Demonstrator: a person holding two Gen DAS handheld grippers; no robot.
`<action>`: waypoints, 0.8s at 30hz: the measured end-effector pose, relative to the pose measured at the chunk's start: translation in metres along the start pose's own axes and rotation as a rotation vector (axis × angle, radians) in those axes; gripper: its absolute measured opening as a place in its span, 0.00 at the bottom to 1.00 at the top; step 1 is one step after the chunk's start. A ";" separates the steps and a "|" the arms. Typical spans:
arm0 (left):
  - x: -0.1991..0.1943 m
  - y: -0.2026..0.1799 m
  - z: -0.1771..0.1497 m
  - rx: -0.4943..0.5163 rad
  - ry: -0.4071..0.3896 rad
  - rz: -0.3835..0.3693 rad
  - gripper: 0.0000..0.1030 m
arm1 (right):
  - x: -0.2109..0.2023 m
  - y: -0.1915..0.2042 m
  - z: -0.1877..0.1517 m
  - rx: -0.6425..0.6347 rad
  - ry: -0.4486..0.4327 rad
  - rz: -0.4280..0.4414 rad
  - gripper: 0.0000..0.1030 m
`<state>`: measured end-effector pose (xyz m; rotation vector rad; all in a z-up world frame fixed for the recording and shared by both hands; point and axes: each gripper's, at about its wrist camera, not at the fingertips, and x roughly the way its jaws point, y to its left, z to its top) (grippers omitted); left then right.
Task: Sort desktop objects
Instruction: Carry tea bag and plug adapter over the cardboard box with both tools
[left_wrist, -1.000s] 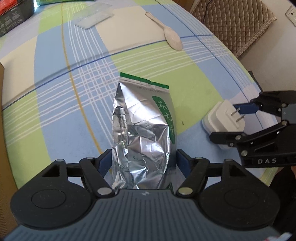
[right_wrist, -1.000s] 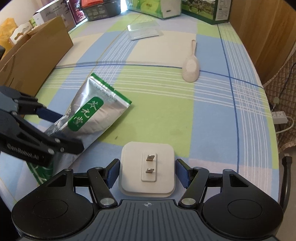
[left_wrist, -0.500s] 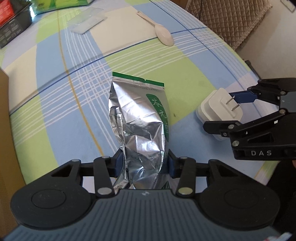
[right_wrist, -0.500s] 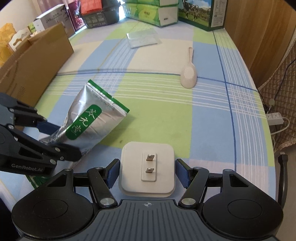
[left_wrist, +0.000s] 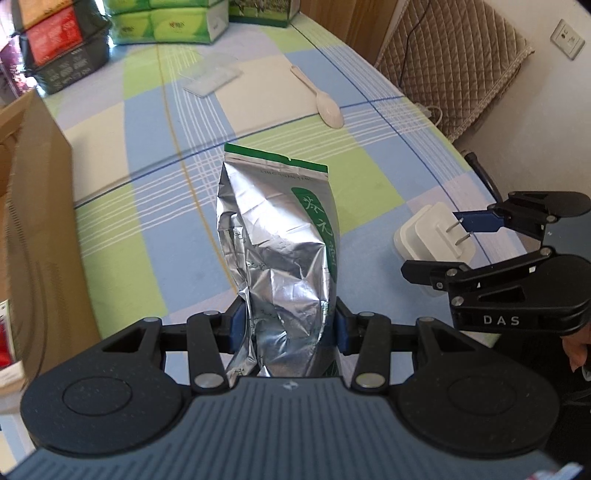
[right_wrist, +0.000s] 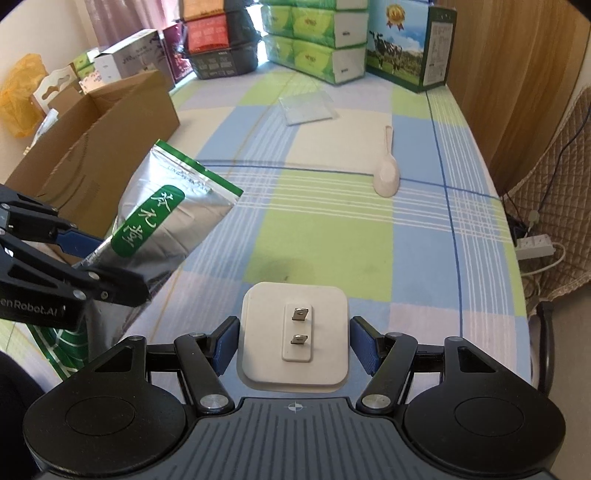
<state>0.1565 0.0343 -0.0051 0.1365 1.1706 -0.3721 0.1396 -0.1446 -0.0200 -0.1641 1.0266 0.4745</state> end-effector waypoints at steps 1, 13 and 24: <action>-0.004 0.000 -0.002 -0.001 -0.005 0.003 0.39 | -0.004 0.003 -0.001 -0.004 -0.004 -0.003 0.60; -0.050 0.010 -0.022 -0.020 -0.049 0.037 0.39 | -0.031 0.036 0.005 -0.066 -0.049 0.006 0.60; -0.072 0.024 -0.036 -0.036 -0.072 0.044 0.39 | -0.039 0.060 0.012 -0.112 -0.057 0.019 0.60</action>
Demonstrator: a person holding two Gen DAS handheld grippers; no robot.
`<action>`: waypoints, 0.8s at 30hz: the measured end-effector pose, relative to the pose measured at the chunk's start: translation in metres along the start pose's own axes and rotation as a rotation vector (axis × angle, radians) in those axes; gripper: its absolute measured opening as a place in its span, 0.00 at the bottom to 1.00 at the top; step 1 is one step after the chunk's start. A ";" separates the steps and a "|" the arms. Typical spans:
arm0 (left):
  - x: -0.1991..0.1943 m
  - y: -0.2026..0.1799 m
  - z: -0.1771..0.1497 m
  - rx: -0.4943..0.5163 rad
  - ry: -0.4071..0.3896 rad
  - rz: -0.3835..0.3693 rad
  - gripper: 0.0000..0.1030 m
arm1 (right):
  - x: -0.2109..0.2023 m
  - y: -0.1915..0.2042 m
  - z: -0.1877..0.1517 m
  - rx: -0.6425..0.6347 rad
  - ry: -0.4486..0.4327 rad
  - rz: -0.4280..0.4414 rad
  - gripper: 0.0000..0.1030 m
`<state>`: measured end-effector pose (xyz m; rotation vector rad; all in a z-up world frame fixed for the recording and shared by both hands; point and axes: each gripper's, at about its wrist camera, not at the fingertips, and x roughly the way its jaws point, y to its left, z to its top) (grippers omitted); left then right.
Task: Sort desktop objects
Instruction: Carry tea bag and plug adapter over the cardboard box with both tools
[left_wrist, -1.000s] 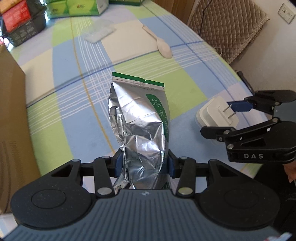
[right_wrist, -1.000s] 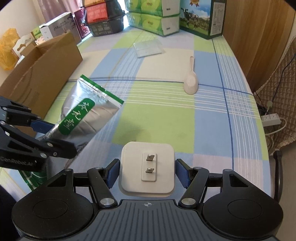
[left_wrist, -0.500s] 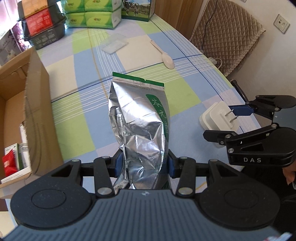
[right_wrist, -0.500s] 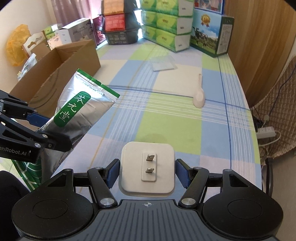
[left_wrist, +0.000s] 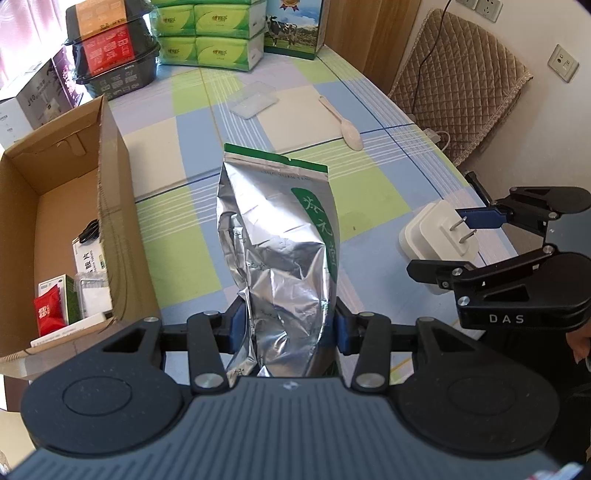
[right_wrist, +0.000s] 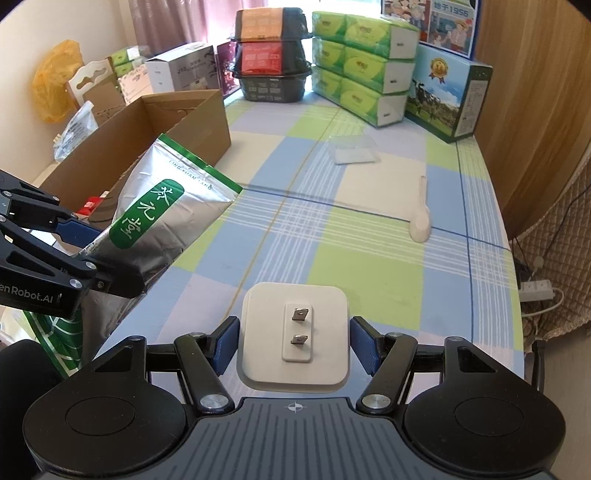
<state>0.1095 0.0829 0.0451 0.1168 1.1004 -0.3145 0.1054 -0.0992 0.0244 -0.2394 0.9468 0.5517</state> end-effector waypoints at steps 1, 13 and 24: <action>-0.001 0.002 -0.002 -0.002 0.000 -0.001 0.39 | 0.000 0.001 0.000 -0.004 0.002 0.002 0.60; -0.019 0.025 -0.013 -0.044 -0.018 0.016 0.39 | -0.002 0.029 0.011 -0.052 -0.014 0.037 0.60; -0.039 0.046 -0.023 -0.077 -0.037 0.033 0.39 | -0.001 0.056 0.021 -0.094 -0.023 0.072 0.60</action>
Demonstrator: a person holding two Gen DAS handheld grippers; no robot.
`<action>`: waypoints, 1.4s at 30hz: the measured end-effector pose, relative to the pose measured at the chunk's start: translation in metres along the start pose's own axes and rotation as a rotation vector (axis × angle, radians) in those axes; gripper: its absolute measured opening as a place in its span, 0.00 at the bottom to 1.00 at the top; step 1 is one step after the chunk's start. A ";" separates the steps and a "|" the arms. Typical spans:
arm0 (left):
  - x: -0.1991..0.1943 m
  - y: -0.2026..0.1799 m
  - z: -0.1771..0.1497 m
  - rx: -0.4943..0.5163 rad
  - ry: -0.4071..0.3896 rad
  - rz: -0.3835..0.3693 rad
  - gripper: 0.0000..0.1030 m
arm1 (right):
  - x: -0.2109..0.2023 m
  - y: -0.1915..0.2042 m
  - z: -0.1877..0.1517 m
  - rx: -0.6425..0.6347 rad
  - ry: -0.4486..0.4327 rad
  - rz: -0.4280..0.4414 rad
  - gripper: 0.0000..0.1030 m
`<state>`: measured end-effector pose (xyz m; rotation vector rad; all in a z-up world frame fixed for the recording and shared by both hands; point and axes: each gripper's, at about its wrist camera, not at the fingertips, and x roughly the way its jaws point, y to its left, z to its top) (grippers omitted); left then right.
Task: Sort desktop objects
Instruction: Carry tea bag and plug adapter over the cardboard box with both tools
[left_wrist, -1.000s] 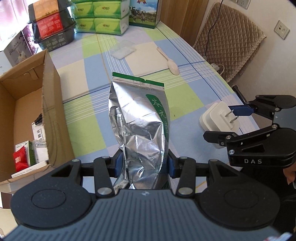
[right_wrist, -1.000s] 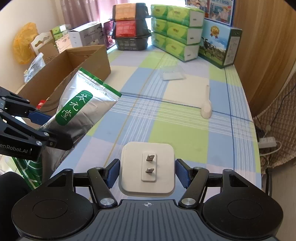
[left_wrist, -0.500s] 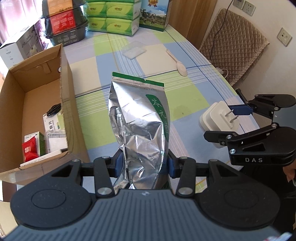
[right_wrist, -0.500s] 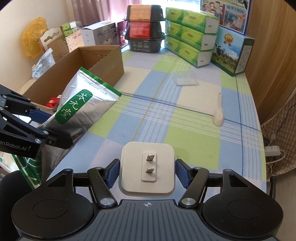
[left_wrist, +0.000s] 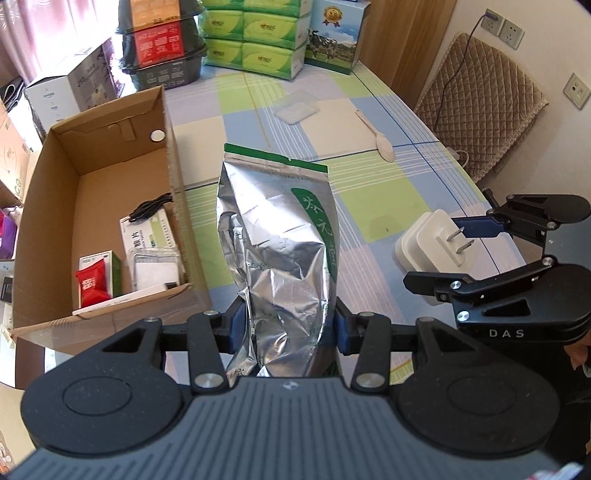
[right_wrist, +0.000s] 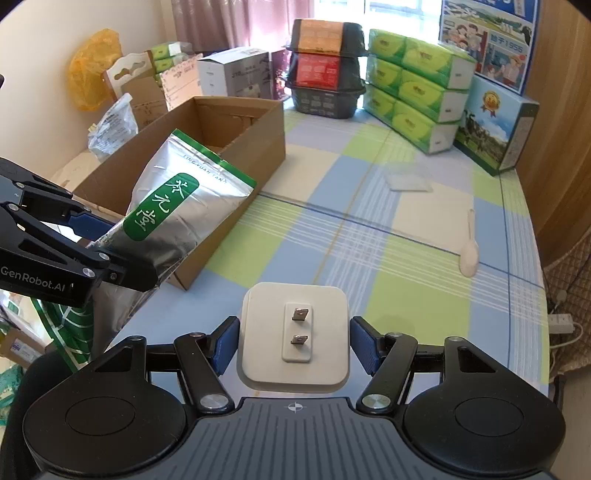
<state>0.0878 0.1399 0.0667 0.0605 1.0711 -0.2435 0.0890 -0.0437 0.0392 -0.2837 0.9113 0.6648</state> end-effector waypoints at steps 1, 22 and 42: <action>-0.002 0.002 -0.001 -0.003 0.000 0.001 0.39 | 0.000 0.002 0.001 -0.003 -0.001 0.003 0.60; -0.051 0.080 -0.022 -0.084 -0.007 0.102 0.39 | 0.015 0.080 0.045 -0.106 -0.026 0.101 0.60; -0.057 0.155 -0.006 -0.160 -0.017 0.157 0.39 | 0.050 0.137 0.106 -0.207 -0.045 0.130 0.60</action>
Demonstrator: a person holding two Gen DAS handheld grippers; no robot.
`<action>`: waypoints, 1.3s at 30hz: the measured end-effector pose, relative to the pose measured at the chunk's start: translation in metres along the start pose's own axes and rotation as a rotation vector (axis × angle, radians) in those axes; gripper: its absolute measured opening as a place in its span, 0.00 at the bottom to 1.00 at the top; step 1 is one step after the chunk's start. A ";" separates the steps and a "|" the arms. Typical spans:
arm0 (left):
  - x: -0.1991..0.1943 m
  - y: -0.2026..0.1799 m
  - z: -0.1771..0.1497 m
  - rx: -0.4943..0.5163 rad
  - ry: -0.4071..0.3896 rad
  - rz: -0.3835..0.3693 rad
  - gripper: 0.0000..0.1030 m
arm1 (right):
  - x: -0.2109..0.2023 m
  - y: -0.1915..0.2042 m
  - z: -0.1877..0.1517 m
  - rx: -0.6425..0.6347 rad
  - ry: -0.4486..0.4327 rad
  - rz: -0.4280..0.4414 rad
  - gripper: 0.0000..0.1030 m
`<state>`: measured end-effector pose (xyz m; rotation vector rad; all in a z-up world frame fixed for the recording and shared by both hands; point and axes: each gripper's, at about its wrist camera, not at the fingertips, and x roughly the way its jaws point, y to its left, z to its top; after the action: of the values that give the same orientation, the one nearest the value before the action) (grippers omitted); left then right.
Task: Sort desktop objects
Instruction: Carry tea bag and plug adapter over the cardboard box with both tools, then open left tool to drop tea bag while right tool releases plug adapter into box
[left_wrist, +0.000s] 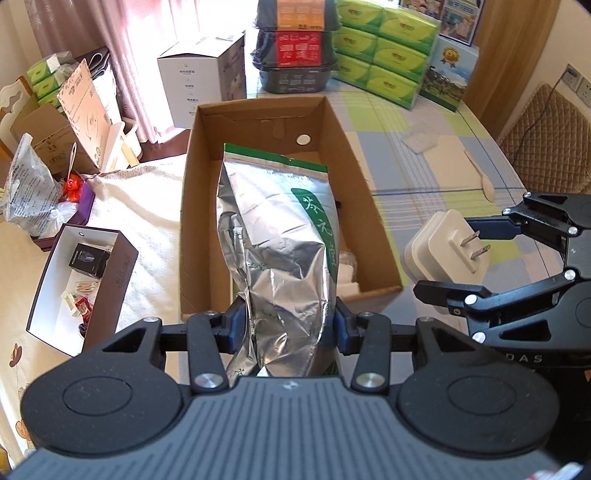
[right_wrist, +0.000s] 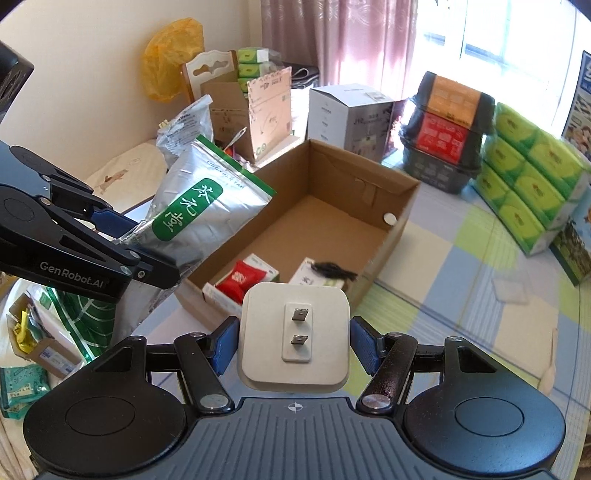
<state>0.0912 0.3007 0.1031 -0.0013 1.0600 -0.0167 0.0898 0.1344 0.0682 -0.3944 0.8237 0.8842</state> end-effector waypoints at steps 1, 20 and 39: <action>0.002 0.003 0.002 -0.002 0.001 0.002 0.39 | 0.003 0.001 0.003 -0.004 0.001 0.001 0.60; 0.046 0.033 0.044 -0.002 0.022 0.020 0.39 | 0.063 -0.016 0.031 0.003 0.051 0.003 0.60; 0.088 0.041 0.068 0.020 0.039 0.011 0.39 | 0.098 -0.032 0.049 -0.002 0.072 -0.008 0.60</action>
<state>0.1938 0.3396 0.0596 0.0235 1.0990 -0.0176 0.1743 0.1967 0.0235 -0.4326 0.8872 0.8675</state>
